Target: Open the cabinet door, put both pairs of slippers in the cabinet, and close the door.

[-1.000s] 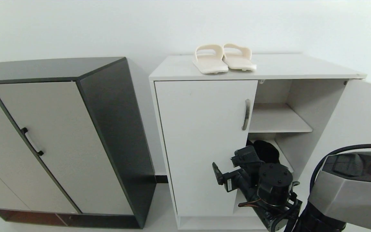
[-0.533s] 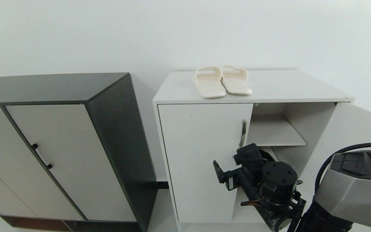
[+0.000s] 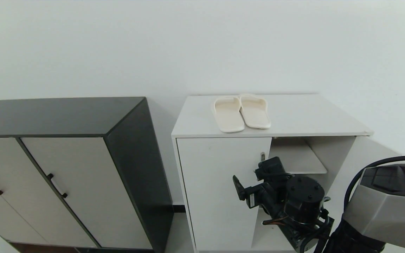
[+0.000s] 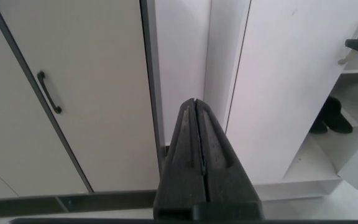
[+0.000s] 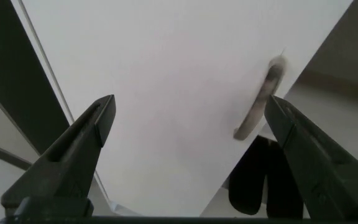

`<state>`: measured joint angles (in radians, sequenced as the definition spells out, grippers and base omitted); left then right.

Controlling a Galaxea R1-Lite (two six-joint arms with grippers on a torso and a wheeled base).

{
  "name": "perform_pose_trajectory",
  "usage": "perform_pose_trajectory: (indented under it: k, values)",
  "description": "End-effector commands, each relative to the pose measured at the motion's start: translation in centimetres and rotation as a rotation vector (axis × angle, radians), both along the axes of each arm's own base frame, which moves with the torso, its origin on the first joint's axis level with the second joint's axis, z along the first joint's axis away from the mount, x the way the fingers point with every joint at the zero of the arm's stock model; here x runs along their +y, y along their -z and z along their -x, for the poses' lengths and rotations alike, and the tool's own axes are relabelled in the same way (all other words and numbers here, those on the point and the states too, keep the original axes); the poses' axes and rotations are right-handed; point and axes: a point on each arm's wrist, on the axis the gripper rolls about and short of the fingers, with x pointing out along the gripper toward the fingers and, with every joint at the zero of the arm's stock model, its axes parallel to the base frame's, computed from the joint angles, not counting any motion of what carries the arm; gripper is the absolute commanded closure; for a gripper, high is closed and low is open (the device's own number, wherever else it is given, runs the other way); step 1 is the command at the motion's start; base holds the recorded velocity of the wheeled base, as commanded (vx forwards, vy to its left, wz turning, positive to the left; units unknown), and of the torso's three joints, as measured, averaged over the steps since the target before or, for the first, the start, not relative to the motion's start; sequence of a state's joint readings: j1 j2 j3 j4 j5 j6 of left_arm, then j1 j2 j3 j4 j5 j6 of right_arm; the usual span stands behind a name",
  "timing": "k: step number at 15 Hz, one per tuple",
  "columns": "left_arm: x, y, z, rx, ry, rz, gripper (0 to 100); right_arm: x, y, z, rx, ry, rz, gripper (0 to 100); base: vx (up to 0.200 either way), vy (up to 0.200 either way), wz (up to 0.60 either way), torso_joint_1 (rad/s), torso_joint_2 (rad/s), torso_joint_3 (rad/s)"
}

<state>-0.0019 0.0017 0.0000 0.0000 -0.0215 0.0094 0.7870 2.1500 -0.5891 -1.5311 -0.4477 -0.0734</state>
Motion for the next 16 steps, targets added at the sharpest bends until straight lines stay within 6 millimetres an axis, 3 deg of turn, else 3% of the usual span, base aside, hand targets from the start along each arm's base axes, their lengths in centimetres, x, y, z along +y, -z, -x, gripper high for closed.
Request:
perform_pose_trajectory:
  k: [1, 10, 14, 16]
  values:
    - [0.0, 0.0, 0.0, 0.001, 0.000, 0.000, 100, 0.0, 0.2, 0.0, 0.003, 0.000, 0.003, 0, 0.000, 0.000, 0.00, 0.212, -0.53, -0.320]
    - [0.0, 0.0, 0.0, 0.001, 0.001, 0.000, 100, -0.1, 0.6, -0.3, 0.010, -0.007, 0.008, 0, 0.000, 0.000, 0.00, 0.243, -0.56, -0.319]
    - [0.0, 0.0, 0.0, 0.001, 0.000, 0.000, 100, -0.3, 1.4, -0.7, 0.005, 0.001, 0.070, 0, 0.000, 0.000, 0.00, 0.064, -0.12, -0.071]
    - [0.0, 0.0, 0.0, 0.001, 0.000, 0.000, 100, 0.0, 0.2, -0.6, 0.070, -0.001, 0.088, 0, 0.000, 0.000, 0.00, 0.000, 0.00, 0.000]
